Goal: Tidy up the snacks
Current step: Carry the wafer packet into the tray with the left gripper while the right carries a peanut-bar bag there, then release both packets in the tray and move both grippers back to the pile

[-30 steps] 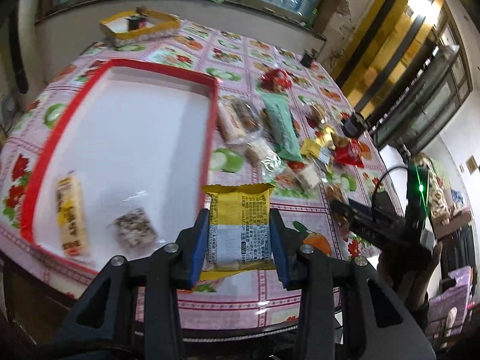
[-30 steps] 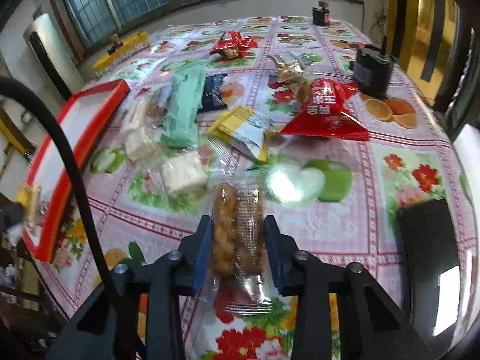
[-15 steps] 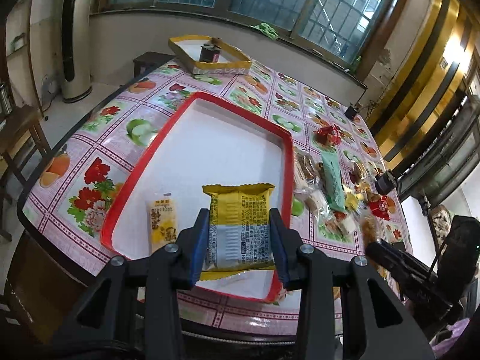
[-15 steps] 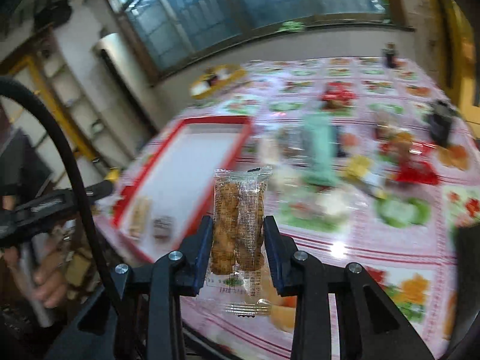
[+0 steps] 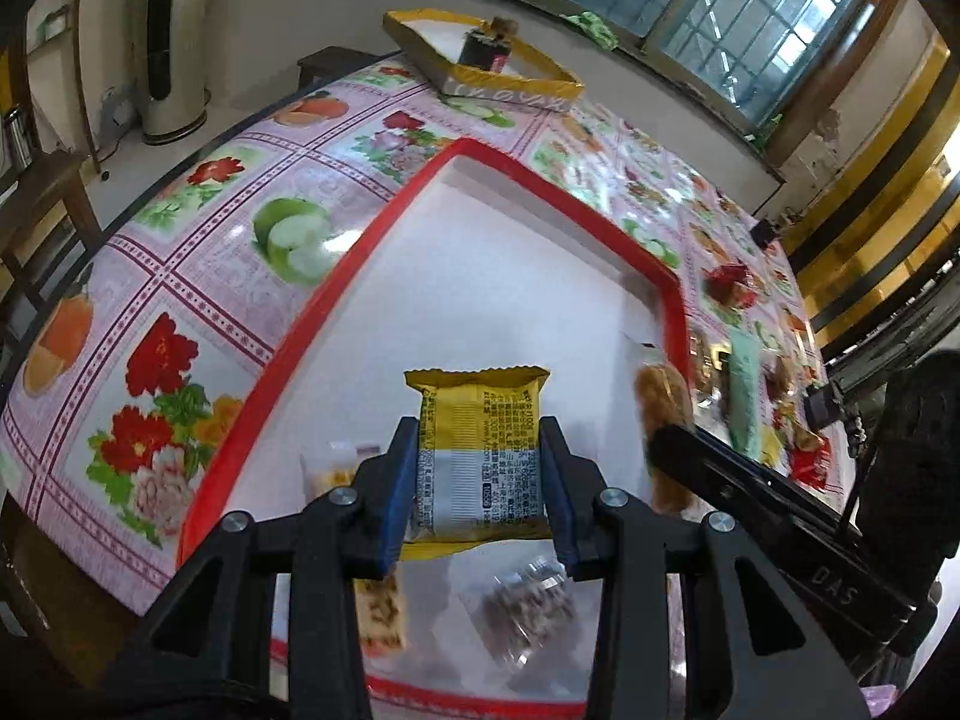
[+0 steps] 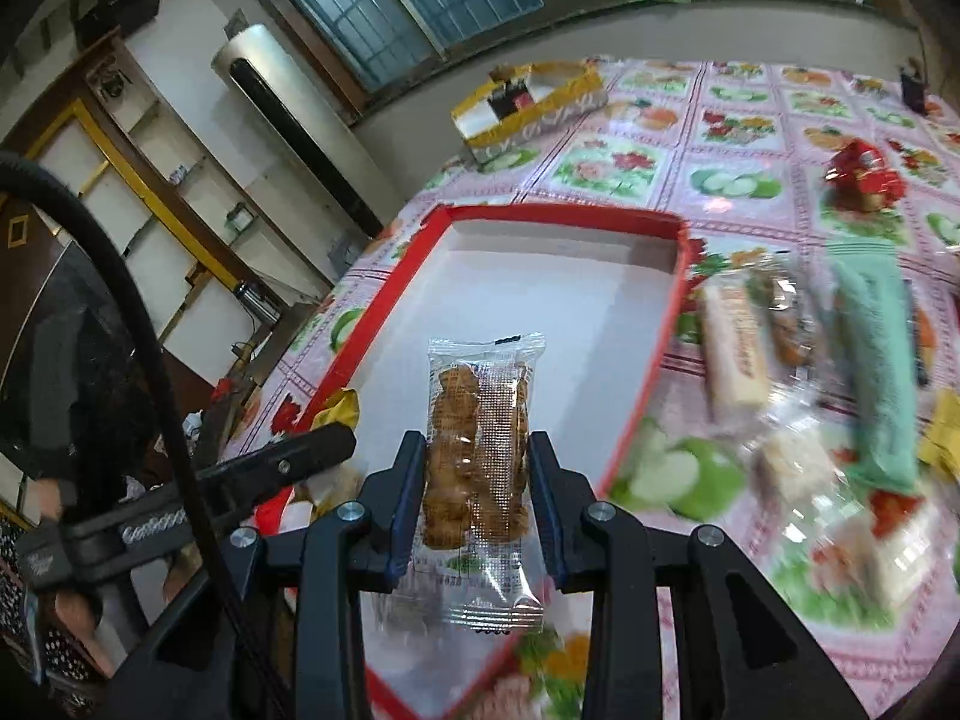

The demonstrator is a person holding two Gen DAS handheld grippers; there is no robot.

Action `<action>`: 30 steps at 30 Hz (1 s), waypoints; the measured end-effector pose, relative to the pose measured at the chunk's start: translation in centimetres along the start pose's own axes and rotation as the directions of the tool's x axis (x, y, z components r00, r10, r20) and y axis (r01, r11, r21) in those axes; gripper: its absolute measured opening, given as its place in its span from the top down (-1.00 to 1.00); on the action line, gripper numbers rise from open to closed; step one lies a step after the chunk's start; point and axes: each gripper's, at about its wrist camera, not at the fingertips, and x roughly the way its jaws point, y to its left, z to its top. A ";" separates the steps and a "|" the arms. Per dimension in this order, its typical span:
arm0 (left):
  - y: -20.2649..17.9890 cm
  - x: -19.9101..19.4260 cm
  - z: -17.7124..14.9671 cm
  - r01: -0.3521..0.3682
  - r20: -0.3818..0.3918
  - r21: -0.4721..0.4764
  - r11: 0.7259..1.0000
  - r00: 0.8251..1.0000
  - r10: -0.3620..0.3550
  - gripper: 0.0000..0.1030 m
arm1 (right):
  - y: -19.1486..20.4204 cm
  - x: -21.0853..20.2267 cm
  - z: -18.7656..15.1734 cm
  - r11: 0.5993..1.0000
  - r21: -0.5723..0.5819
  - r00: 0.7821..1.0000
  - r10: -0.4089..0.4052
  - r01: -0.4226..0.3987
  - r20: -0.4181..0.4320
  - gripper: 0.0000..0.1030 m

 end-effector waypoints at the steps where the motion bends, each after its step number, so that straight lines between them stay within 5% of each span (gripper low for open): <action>1: 0.2 0.4 0.2 0.002 -0.008 -0.005 1.000 1.000 -0.002 0.22 | 0.0 0.5 0.2 1.000 -0.001 1.000 0.003 -0.003 -0.009 0.35; 14: 0.7 3.4 1.1 -0.083 -0.067 0.027 0.996 0.994 0.085 0.21 | 0.9 4.0 -0.1 0.990 -0.091 0.992 -0.111 0.106 -0.055 0.35; 18: 0.9 3.3 1.1 -0.088 -0.052 0.024 0.996 0.995 0.090 0.08 | 0.8 4.4 -0.2 0.988 -0.089 0.989 -0.134 0.129 -0.062 0.30; 20: 1.1 3.0 1.0 -0.102 -0.043 0.009 0.995 0.994 0.102 -0.15 | 0.5 4.1 -0.2 0.991 -0.071 0.991 -0.118 0.113 -0.057 0.30; 24: 0.8 1.0 0.7 -0.077 -0.001 -0.006 0.997 0.997 0.077 -0.26 | 0.1 1.6 -0.5 0.998 -0.027 0.998 -0.064 0.063 -0.017 -0.04; 30: -3.5 -2.7 -1.8 -0.025 0.075 0.089 0.996 0.997 0.019 -0.50 | -1.8 -4.8 -2.6 1.000 0.013 0.996 0.002 -0.004 0.090 -0.26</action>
